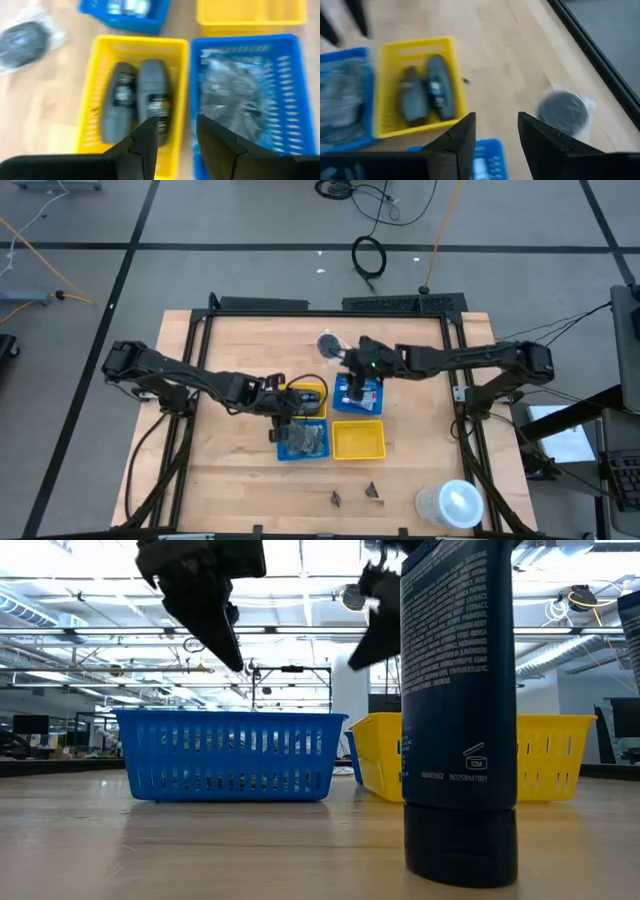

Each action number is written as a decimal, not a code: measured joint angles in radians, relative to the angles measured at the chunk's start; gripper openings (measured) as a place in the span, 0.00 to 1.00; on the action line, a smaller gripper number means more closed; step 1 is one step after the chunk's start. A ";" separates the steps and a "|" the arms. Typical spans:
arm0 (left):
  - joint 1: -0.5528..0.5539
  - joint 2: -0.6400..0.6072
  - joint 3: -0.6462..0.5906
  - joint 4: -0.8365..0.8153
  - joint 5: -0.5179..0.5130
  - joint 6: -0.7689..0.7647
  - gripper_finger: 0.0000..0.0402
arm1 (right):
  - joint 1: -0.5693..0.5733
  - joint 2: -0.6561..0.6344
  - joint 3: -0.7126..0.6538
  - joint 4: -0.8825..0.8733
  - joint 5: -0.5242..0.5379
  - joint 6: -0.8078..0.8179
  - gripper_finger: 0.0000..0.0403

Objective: Pick & Place Travel size toiletries
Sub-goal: Put the bottom hairbrush into the bottom left blue bin

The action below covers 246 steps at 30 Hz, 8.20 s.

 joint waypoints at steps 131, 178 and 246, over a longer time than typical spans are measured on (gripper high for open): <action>0.151 -0.020 0.000 0.163 -0.038 0.113 0.33 | -0.176 -0.034 0.107 -0.075 -0.255 0.058 0.00; 0.147 0.087 0.001 0.623 0.302 0.649 0.33 | 0.232 -0.054 0.107 -0.131 -0.231 0.034 0.00; 0.064 0.001 0.000 0.106 0.429 0.053 0.03 | 0.229 -0.054 0.107 -0.156 -0.150 0.008 0.33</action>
